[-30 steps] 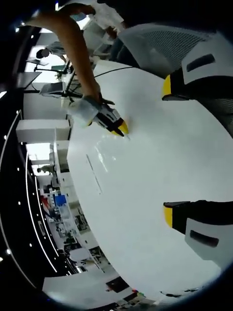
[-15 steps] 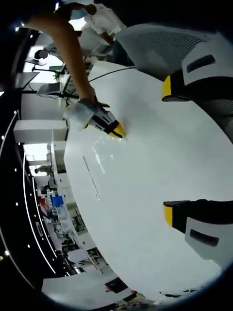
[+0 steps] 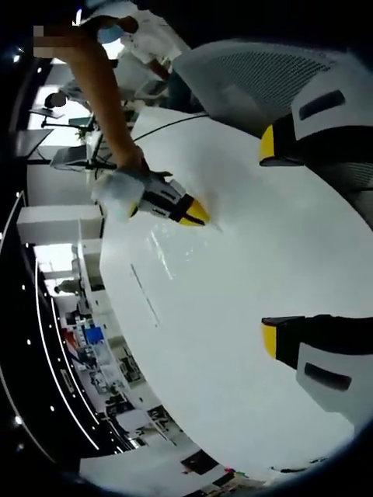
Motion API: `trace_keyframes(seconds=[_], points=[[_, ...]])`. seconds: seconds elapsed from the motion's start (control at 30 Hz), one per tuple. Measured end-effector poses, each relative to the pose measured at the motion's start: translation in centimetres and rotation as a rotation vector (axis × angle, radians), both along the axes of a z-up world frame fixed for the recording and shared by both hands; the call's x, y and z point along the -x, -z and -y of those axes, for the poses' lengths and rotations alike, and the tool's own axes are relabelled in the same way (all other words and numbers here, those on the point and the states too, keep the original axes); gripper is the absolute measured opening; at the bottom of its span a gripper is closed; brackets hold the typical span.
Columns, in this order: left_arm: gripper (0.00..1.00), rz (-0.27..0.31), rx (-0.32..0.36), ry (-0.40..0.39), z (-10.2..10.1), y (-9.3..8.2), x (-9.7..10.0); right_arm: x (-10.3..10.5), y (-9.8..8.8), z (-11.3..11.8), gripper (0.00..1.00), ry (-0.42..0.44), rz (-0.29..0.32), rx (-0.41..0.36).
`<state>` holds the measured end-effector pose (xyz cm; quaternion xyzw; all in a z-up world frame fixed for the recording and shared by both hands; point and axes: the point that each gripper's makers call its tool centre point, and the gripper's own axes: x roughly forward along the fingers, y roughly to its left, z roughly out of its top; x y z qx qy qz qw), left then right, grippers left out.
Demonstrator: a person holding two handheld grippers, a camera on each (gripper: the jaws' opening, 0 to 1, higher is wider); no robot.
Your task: Open the resealable bag by pulling the two sides of the seal apart until the entire bag opening is separated and visibly accessible.
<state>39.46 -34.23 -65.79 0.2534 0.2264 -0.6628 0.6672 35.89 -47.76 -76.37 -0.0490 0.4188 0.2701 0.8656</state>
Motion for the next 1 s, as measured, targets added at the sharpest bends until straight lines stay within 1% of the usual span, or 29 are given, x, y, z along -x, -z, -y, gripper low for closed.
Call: trace_keyframes(seconds=[0.07,0.13,0.17,0.3,0.37,0.53,0.63,0.7,0.77,0.83,1.0], points=[[0.77,0.001,-0.004,-0.012,0.0,0.3,-0.1,0.2,-0.3,-0.4,0.01,0.001,0.007,0.000],[0.76,0.001,-0.003,-0.010,0.0,0.5,0.1,0.3,-0.5,-0.7,0.01,-0.001,0.010,0.006],[0.76,0.008,-0.006,-0.005,0.0,0.7,0.2,0.5,-0.7,-1.0,0.01,0.001,0.009,-0.003],[0.76,0.044,-0.030,0.035,0.1,1.4,0.7,1.0,-1.4,-2.0,0.01,-0.007,0.013,-0.022],[0.76,0.037,-0.042,0.052,0.1,1.8,1.3,1.4,-1.7,-2.5,0.01,-0.015,0.014,-0.010],[0.75,0.045,-0.053,0.082,0.3,2.3,2.1,2.1,-2.5,-3.8,0.01,-0.022,0.024,-0.028],[0.72,0.065,-0.070,0.116,0.3,2.7,2.7,2.6,-2.9,-4.7,0.01,-0.034,0.027,-0.036],[0.70,0.088,-0.076,0.133,0.4,2.8,2.9,3.0,-3.1,-5.4,0.01,-0.048,0.026,-0.041],[0.72,0.102,-0.086,0.154,0.5,3.0,3.2,3.4,-3.3,-6.0,0.01,-0.064,0.022,-0.045],[0.76,0.108,-0.089,0.160,0.5,3.2,3.4,3.7,-3.5,-6.5,0.01,-0.071,0.022,-0.047],[0.74,0.126,-0.104,0.218,0.4,3.7,4.3,4.5,-3.9,-7.6,0.00,-0.079,0.023,-0.061]])
